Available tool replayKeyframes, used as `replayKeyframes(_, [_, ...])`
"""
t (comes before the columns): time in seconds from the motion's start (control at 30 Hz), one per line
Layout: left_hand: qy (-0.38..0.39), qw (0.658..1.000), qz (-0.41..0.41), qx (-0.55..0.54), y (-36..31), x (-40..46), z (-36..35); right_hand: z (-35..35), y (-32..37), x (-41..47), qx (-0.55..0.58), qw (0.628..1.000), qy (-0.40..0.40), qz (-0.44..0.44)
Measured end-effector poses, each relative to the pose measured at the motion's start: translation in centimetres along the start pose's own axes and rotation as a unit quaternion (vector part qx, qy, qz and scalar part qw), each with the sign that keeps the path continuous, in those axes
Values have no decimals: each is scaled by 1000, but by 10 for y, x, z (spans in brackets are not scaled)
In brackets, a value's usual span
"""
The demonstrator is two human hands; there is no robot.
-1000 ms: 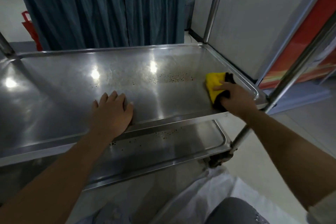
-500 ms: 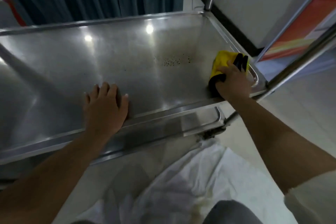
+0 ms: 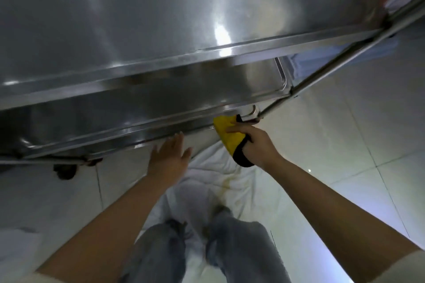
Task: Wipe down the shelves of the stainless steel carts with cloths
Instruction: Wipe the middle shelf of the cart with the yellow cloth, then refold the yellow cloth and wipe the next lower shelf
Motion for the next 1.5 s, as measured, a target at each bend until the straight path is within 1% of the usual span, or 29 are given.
replayKeyframes(0.03, [14, 999, -18, -40, -7, -17, 7, 7, 16, -21, -21, 1000, 2, 14])
replayKeyframes(0.07, [25, 994, -28, -98, -15, -33, 19, 12, 34, -38, 12, 1000, -2, -3])
replayKeyframes(0.1, [34, 988, -34, -149, -21, -50, 34, 17, 53, -54, 27, 1000, 7, -3])
replayKeyframes(0.13, [43, 981, -45, -182, -28, -65, 49, 23, 72, -71, 68, 997, 26, -11])
replayKeyframes(0.2, [62, 973, -72, -209, -42, -92, 82, 42, 120, -97, 126, 992, 12, -9])
replayKeyframes(0.27, [55, 959, -100, -259, -56, -117, 125, 61, 172, -121, 170, 985, 12, 6])
replayKeyframes(0.33, [63, 925, -147, -346, -73, -142, 170, 77, 223, -142, 176, 984, 13, 38])
replayKeyframes(0.4, [72, 886, -210, -408, -95, -165, 213, 99, 269, -161, 178, 981, -1, 73])
replayKeyframes(0.47, [54, 861, -260, -433, -115, -183, 257, 125, 309, -179, 198, 975, -21, 101])
replayKeyframes(0.5, [39, 858, -283, -428, -126, -191, 279, 139, 326, -189, 210, 970, -29, 117])
replayKeyframes(0.57, [16, 859, -317, -402, -152, -205, 319, 168, 352, -208, 224, 963, -37, 143])
replayKeyframes(0.63, [-8, 861, -348, -370, -184, -220, 354, 198, 364, -225, 206, 965, -50, 153])
replayKeyframes(0.73, [-26, 855, -398, -331, -238, -244, 386, 243, 365, -245, 120, 976, -54, 175])
replayKeyframes(0.8, [-44, 852, -420, -310, -276, -254, 396, 271, 353, -254, 97, 980, -41, 167])
replayKeyframes(0.87, [-55, 855, -441, -268, -316, -259, 398, 298, 335, -258, 79, 985, -29, 152])
replayKeyframes(0.93, [-60, 859, -456, -226, -358, -260, 396, 327, 317, -259, 7, 985, -30, 167])
replayKeyframes(1.0, [-68, 863, -461, -196, -399, -259, 393, 361, 300, -261, -28, 985, -24, 170])
replayKeyframes(1.07, [-71, 865, -464, -177, -443, -258, 387, 400, 278, -266, -2, 986, -11, 164])
replayKeyframes(1.13, [-67, 868, -463, -164, -471, -256, 381, 428, 265, -268, 67, 986, -13, 151])
replayKeyframes(1.2, [-75, 873, -465, -129, -507, -255, 371, 465, 248, -272, 158, 976, -53, 138])
replayKeyframes(1.23, [-83, 873, -466, -113, -523, -254, 368, 483, 240, -271, 177, 972, -85, 127])
replayKeyframes(1.3, [-93, 877, -463, -92, -550, -250, 362, 510, 224, -263, 139, 977, -132, 89])
replayKeyframes(1.37, [-91, 883, -453, -83, -574, -240, 356, 525, 213, -251, 73, 985, -144, 53])
replayKeyframes(1.43, [-75, 888, -451, -56, -594, -227, 349, 538, 204, -237, 33, 983, -172, 46])
replayKeyframes(1.5, [-65, 894, -443, -24, -613, -208, 344, 554, 194, -220, 25, 979, -197, 50])
Point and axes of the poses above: each hand's wrist, its own x-axis towards the middle knuckle, its own z-axis out of the back of the hand, y = z × x, the point moved 6 cm from there along x, towards the middle knuckle, and after that the axes turned 2 degrees about z, right-handed, at the moved point
